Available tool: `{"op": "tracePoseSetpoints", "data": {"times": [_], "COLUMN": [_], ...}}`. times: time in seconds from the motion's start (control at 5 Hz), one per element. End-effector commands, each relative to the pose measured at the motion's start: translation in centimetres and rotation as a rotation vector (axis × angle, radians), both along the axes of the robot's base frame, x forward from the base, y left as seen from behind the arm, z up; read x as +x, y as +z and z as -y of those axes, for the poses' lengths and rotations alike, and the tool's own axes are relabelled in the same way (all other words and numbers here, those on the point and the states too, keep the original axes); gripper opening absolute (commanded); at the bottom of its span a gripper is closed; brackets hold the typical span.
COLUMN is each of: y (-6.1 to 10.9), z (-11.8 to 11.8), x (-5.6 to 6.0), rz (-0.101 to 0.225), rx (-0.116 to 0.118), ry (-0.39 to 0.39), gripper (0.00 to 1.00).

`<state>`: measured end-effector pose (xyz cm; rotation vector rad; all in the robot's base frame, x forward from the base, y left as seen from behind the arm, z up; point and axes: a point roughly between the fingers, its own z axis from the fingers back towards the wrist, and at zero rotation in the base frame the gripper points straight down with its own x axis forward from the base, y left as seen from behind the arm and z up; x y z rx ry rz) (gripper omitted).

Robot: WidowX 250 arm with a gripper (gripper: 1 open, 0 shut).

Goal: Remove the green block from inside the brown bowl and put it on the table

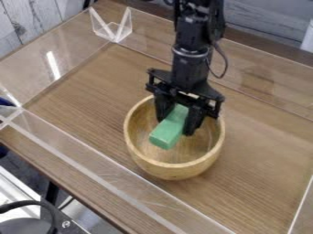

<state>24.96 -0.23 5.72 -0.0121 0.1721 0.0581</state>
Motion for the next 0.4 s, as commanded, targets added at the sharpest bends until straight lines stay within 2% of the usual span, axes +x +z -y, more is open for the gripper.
{"op": "tracePoseSetpoints", "data": {"times": [0.0, 0.2], "y": [2.95, 3.09], "z": [-0.1, 0.06], "x": [1.07, 0.7], "rz": [0.097, 0.095], "rx": [-0.007, -0.011], "ry": [0.016, 0.024], "gripper": [0.0, 0.0]}}
